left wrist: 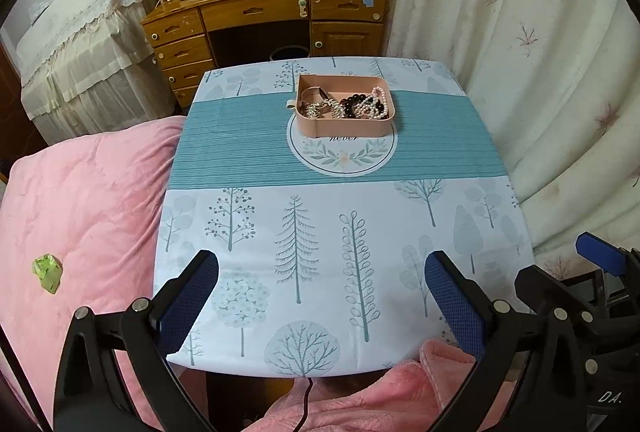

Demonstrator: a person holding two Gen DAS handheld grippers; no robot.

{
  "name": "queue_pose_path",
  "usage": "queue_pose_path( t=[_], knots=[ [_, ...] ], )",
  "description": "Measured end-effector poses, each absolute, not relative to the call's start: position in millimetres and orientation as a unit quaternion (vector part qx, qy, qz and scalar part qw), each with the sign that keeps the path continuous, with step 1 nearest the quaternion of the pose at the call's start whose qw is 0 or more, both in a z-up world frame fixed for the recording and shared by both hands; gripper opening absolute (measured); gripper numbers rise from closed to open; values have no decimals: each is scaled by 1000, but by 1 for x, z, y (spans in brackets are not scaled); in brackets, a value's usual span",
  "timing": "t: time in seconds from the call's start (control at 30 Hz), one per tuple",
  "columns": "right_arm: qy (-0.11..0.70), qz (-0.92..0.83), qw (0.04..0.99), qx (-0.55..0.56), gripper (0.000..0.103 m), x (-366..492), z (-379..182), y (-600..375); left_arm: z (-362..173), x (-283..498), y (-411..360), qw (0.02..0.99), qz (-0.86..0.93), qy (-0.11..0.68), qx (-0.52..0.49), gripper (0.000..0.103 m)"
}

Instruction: Organize jewelry

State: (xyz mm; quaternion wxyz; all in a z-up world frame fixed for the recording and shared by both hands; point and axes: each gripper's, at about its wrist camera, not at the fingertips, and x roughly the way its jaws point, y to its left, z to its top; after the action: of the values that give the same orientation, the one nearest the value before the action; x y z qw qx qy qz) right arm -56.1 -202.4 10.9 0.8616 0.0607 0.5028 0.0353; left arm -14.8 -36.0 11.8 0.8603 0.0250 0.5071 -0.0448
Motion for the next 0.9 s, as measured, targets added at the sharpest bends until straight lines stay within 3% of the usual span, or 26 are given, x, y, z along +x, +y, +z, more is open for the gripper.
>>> queue_pose_path(
  t=[0.9],
  knots=[
    [514,14,856,60,103,-62,8,-198,12,-18,-33,862,-45,504,38,102]
  ],
)
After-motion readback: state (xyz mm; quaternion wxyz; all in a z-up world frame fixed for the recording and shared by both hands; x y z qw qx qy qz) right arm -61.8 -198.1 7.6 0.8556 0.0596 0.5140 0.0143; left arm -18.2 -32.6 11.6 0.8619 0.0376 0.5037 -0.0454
